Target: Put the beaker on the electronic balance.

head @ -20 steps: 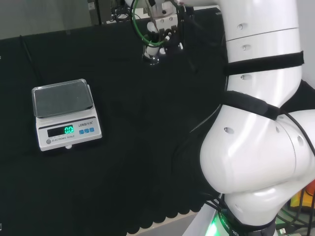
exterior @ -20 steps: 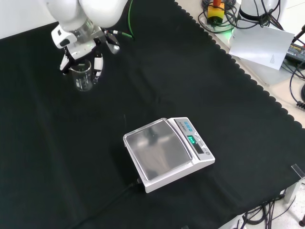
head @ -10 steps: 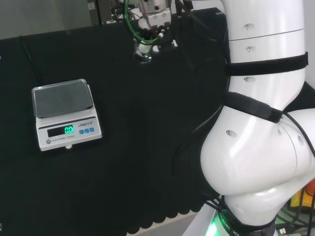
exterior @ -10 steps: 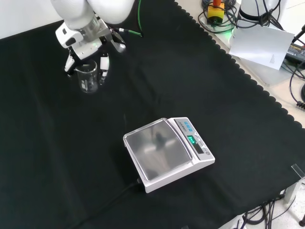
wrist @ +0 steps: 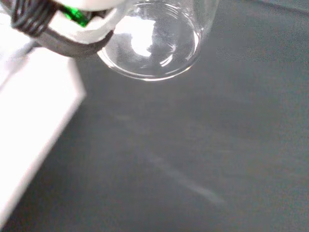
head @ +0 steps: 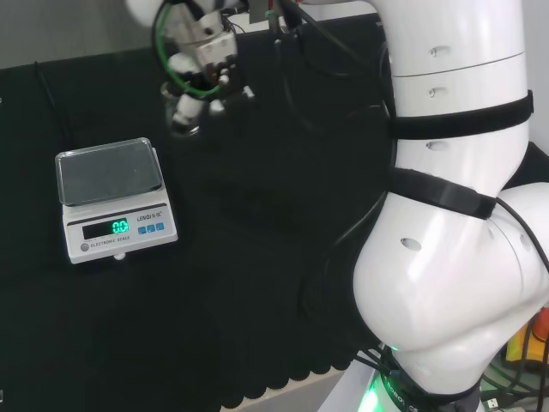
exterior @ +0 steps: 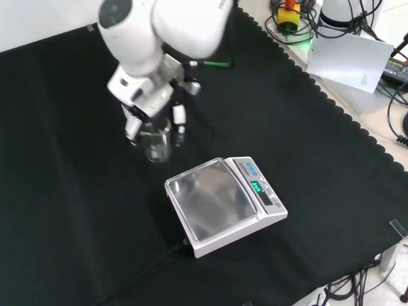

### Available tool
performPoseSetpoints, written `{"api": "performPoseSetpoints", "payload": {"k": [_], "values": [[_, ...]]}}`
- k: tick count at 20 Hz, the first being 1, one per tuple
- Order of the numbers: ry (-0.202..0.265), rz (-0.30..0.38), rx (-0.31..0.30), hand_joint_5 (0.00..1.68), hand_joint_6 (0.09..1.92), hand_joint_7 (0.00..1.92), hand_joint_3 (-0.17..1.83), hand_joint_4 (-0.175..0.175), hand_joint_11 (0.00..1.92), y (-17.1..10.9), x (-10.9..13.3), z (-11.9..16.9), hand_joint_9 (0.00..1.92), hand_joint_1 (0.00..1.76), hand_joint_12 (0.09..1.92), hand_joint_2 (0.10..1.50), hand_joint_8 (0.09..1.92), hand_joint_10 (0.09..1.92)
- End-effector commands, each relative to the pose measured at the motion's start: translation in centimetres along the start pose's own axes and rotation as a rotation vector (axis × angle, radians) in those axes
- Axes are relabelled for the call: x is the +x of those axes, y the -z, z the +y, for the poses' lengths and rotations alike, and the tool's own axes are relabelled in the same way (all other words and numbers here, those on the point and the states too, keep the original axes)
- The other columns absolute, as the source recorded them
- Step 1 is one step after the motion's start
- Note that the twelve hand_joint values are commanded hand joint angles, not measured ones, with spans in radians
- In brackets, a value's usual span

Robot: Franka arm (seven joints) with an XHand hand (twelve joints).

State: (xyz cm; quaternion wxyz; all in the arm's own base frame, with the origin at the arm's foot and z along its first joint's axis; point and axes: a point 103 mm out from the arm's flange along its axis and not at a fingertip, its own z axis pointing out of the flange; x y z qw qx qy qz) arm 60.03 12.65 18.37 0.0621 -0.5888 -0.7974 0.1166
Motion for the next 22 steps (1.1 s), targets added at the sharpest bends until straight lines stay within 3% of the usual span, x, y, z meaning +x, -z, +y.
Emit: {"api": "performPoseSetpoints", "payload": {"k": [1, 10, 19, 22], "values": [[0.202, -0.008, -0.006, 0.87, 1.30, 0.93, 0.67, -0.175, 1.30, 0.6, 8.4, -1.5, 1.35, 1.24, 1.07, 0.84, 1.31, 1.07], [0.306, -0.025, 0.025, 0.88, 1.30, 0.93, 0.68, -0.175, 1.31, -0.7, 13.0, -2.2, 1.36, 1.24, 1.06, 0.83, 1.31, 1.06], [0.299, -0.035, 0.060, 0.88, 1.29, 0.93, 0.69, -0.175, 1.31, -2.4, 13.4, -0.7, 1.36, 1.24, 1.06, 0.83, 1.31, 1.06], [0.299, -0.039, 0.072, 0.91, 1.27, 1.08, 0.69, -0.175, 1.33, -2.6, 13.1, -0.5, 1.37, 1.15, 1.05, 0.82, 1.37, 1.05]]}}
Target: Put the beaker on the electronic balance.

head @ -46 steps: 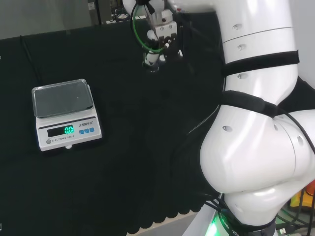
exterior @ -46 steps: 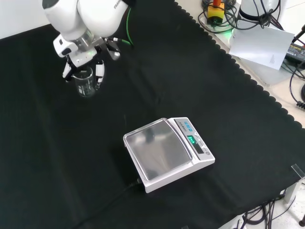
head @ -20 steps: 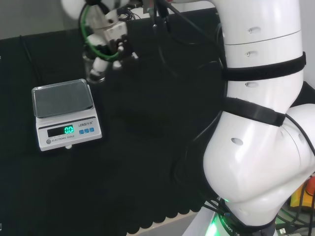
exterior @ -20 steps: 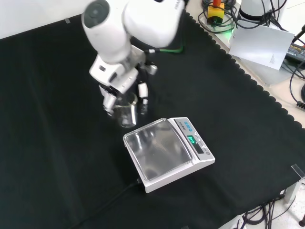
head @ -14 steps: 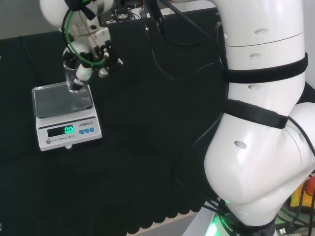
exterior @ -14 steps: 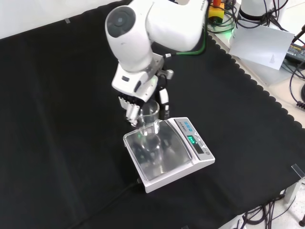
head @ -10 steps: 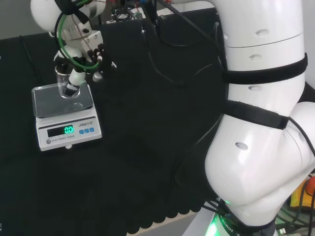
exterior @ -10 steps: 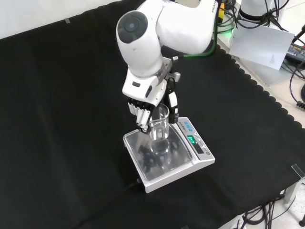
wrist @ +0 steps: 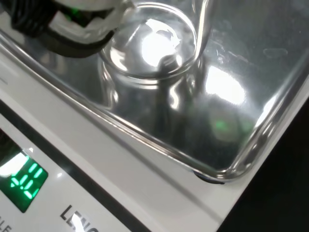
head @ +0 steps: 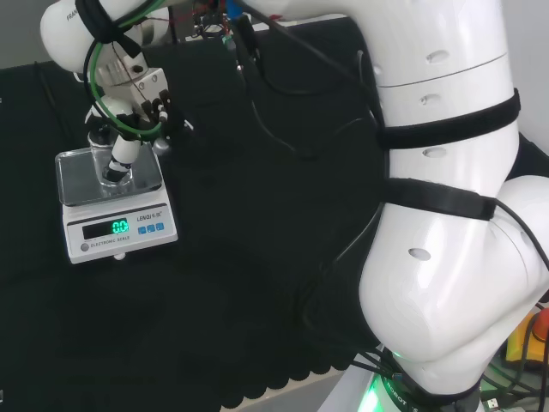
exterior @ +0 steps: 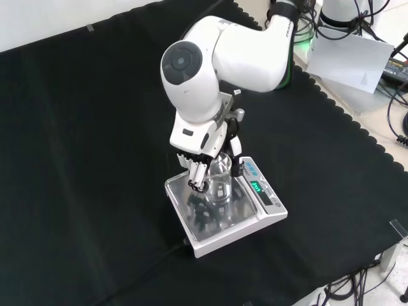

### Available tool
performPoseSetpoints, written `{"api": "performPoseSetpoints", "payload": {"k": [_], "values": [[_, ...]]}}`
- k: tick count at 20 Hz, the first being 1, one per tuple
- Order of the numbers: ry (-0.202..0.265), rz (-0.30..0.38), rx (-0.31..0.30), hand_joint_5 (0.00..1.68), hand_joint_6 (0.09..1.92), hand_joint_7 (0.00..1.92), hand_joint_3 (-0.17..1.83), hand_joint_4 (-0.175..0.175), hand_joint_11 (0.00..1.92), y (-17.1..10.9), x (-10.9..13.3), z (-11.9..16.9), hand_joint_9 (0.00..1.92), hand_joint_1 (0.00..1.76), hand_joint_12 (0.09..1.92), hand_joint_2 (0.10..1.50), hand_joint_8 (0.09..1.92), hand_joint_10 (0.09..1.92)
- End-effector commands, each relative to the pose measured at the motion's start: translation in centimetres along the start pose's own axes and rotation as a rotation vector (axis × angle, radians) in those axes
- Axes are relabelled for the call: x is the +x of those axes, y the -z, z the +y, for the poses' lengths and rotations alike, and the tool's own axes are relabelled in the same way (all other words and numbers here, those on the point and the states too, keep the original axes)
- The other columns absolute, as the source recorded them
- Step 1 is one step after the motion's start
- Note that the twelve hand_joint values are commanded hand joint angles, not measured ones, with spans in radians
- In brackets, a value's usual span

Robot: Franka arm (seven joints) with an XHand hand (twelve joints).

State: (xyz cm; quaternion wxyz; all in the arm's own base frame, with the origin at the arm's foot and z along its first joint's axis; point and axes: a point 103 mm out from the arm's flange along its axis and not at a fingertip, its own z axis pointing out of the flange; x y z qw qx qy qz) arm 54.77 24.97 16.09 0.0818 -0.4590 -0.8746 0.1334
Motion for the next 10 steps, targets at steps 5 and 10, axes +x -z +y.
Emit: {"api": "performPoseSetpoints", "payload": {"k": [5, 10], "values": [[0.015, 0.028, 0.078, 0.55, 1.14, 0.92, 0.83, -0.129, 1.25, -0.7, -0.8, 0.1, 1.29, 1.04, 1.02, 0.63, 1.20, 0.84], [0.028, 0.059, 0.057, 0.19, 0.37, 0.43, 0.62, -0.051, 0.62, 0.6, -1.1, -0.5, 0.84, 0.72, 1.31, 0.55, 0.91, 0.73]]}}
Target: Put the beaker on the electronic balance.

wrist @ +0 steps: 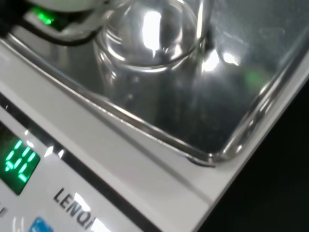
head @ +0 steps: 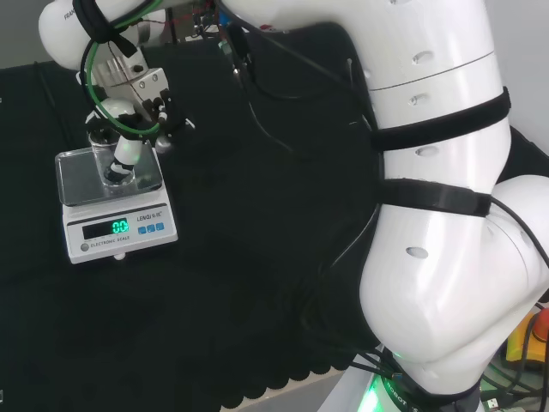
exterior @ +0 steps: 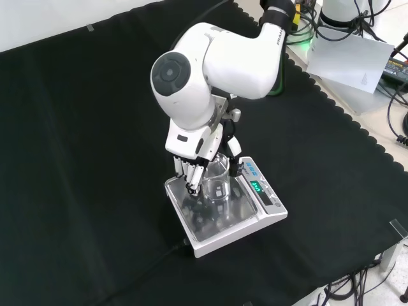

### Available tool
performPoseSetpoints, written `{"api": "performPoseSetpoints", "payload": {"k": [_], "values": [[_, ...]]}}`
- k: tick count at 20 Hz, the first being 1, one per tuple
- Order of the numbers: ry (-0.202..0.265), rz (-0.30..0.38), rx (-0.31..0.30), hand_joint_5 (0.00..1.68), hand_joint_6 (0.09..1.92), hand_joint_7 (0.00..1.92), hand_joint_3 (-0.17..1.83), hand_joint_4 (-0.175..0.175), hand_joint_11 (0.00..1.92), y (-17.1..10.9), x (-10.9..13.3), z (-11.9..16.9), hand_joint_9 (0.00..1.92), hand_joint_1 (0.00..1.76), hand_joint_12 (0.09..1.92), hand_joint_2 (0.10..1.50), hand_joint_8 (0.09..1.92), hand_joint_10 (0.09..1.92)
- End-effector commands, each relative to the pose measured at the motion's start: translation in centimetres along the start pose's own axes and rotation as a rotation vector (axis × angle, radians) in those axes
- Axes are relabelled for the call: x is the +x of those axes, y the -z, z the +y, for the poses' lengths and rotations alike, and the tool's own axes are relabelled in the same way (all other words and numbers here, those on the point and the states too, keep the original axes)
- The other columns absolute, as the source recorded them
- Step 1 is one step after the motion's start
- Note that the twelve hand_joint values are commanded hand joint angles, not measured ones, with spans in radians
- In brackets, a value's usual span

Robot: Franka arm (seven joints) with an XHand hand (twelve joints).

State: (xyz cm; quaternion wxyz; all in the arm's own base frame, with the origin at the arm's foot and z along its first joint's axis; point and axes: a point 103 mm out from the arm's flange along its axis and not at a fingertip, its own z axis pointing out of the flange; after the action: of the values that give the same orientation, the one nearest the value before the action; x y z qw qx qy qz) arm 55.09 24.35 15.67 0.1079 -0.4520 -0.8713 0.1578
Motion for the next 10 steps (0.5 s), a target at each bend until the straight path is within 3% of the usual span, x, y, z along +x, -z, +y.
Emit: {"api": "performPoseSetpoints", "payload": {"k": [1, 5, 10], "values": [[0.020, 0.039, -0.019, 0.17, 0.28, 0.38, 0.57, -0.046, 0.56, 1.4, -0.3, -0.8, 0.78, 0.68, 1.33, 0.56, 0.89, 0.74], [0.022, 0.035, -0.054, 0.14, 0.09, 0.29, 0.44, -0.030, 0.46, 3.6, -0.4, -1.8, 0.67, 0.59, 1.38, 0.58, 0.84, 0.75], [0.009, 0.019, -0.080, 0.13, 0.09, 0.27, 0.40, -0.026, 0.44, 5.3, -0.7, -3.1, 0.65, 0.57, 1.38, 0.60, 0.83, 0.75]]}}
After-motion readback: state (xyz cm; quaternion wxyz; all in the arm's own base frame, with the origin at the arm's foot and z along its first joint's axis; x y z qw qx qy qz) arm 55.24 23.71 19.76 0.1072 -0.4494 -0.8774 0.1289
